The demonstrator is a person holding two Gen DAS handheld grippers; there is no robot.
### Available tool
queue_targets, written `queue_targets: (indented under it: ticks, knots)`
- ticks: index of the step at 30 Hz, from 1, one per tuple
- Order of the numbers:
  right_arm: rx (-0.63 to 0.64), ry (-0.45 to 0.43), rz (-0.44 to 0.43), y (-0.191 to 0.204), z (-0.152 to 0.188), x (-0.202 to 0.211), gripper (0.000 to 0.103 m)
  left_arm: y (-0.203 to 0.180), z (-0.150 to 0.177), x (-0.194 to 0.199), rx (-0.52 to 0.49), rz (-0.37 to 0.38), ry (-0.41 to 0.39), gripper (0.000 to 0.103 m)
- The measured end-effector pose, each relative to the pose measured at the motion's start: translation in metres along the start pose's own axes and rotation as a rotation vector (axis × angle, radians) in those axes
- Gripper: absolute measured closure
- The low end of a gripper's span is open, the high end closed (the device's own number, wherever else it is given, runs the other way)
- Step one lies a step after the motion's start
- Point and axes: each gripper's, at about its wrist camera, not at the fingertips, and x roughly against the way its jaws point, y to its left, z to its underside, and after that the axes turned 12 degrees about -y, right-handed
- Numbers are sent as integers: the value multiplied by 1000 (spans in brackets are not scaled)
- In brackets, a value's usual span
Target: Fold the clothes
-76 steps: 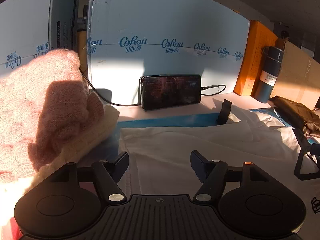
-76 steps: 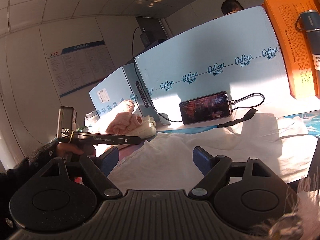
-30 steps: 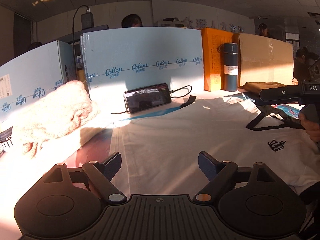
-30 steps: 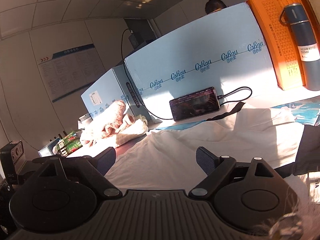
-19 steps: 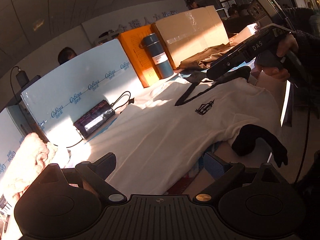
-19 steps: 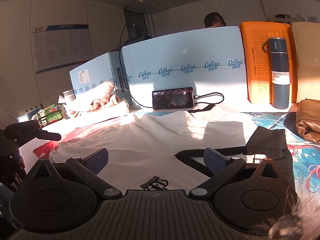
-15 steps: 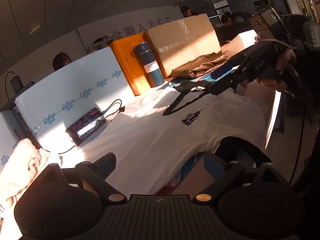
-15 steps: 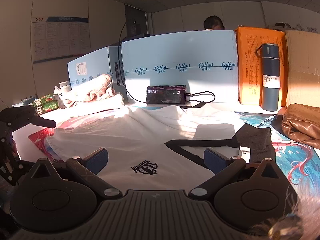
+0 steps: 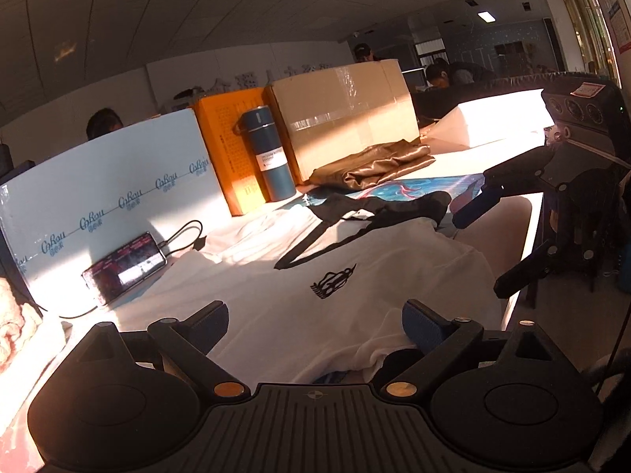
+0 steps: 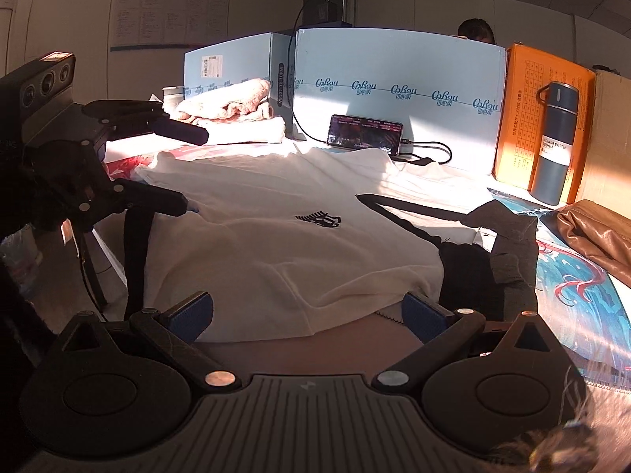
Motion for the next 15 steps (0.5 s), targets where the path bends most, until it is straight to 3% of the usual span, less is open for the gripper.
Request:
queue_targets:
  ticks: [6,15]
  knots:
    - [113,-13,59,13,15,4,0,7,14,-13,59,-16,50,6]
    - [276,-40,96,34,35,6,0,8,21,-12,104,-37,42,6]
